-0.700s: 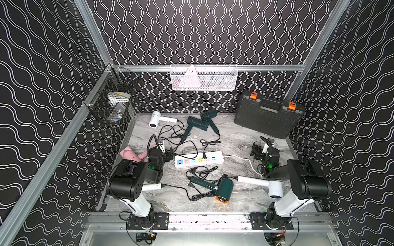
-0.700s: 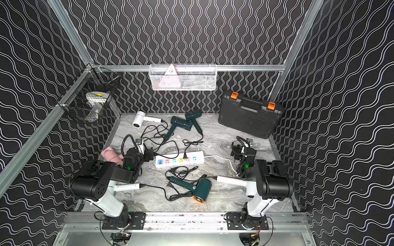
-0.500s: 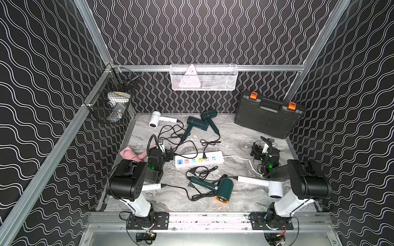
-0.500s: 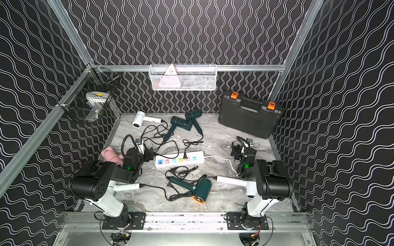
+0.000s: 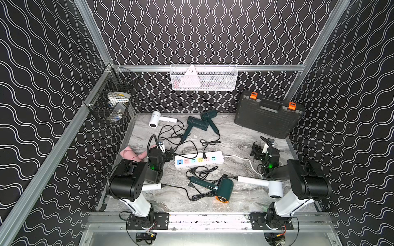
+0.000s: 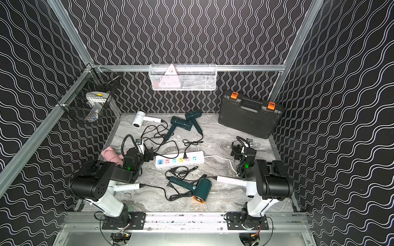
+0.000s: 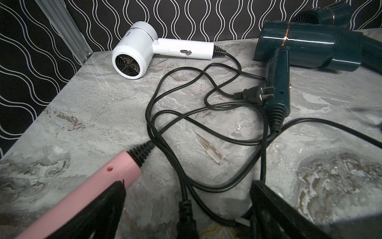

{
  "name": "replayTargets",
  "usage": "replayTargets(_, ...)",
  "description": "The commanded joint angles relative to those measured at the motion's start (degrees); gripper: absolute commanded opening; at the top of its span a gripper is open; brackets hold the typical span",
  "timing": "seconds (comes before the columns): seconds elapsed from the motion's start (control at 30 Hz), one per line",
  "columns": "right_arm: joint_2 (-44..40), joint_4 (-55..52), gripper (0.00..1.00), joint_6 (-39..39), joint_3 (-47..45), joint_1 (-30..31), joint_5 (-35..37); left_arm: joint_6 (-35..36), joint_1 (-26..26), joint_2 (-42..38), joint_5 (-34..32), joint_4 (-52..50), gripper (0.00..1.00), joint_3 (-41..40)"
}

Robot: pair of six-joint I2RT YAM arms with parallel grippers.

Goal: Charge the blow dryers
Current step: Pick up the plug from the center of the board.

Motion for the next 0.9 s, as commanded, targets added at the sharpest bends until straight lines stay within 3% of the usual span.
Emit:
replayTargets(0.0, -1.1, 1.7, 1.0, 0.0, 0.0, 0.2, -0.2, 0.9, 0.0, -0.3, 0.9, 2.1, 0.99, -0.1)
replayTargets(0.1, -6.1, -4.6, 1.0, -0.2, 0.9, 1.4, 3.2, 1.8, -0.5, -5.1, 1.2, -0.6, 0.99, -0.7)
replayTargets(0.27, -13.7, -17.0, 1.0, -2.0, 4.9, 5.7, 7.4, -1.0, -2.7, -19.2, -1.3, -16.9, 0.99, 2.6)
replayTargets(0.47, -23.8, -31.0, 1.0, -2.3, 10.0, 14.0, 9.5, -14.1, -4.8, -26.2, 7.4, -22.5, 0.99, 6.0)
replayTargets(0.67, -34.0, -48.4, 1.0, 7.9, 16.5, 16.1, 5.7, -27.5, -7.0, -30.6, 21.8, -32.0, 0.99, 11.3)
replayTargets(0.87, -35.2, -67.1, 1.0, 16.7, 24.7, 16.0, 2.0, -26.3, -7.8, -37.7, 27.3, -35.6, 0.99, 8.8)
